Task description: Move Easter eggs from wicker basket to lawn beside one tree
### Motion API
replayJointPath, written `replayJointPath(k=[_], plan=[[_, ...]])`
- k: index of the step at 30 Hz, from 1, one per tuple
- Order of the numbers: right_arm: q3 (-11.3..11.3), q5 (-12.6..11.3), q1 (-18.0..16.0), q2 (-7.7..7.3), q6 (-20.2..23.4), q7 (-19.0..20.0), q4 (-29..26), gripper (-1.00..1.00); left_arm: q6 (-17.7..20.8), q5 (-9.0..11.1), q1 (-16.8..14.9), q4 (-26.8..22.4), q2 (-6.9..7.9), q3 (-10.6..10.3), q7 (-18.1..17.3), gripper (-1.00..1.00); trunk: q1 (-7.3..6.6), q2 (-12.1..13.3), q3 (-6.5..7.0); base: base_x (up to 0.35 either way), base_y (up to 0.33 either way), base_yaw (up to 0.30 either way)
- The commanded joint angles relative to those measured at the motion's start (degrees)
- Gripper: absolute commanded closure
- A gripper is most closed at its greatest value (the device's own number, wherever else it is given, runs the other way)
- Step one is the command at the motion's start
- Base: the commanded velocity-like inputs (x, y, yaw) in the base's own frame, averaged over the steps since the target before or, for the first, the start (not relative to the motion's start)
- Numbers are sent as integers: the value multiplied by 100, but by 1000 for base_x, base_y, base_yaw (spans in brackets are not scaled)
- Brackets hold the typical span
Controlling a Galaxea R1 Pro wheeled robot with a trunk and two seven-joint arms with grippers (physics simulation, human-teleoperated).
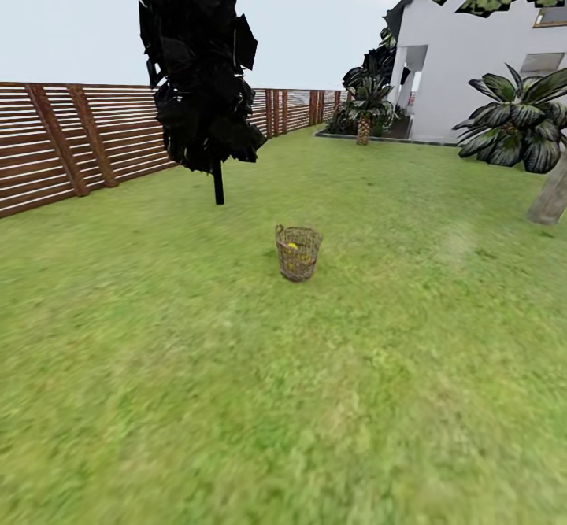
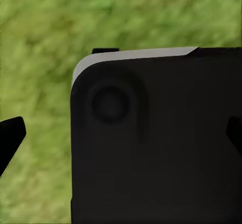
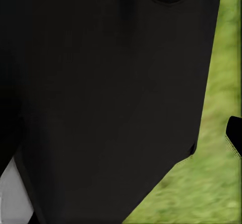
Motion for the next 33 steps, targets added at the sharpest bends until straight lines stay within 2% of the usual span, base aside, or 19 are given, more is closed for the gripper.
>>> replayJointPath(k=[1, 16, 24, 33], plan=[[-3, -3, 2, 0, -12, 6, -5, -100, -19, 3, -3, 5, 0, -5, 2, -100, 3, -2, -4, 341, 0, 0], [-15, -3, 2, 0, -233, 6, 3, -100, -19, 3, -3, 5, 0, -5, 1, -100, 3, -2, -4, 341, 0, -2], [-12, 0, 2, -3, -247, 6, 11, -100, -19, 3, -3, 5, 0, -5, 2, -100, 3, -2, -4, 341, 0, -129], [-13, 6, 2, -5, -248, 6, 5, -100, -19, 3, -3, 5, 0, -5, 2, -100, 3, -2, -4, 341, 0, -23]])
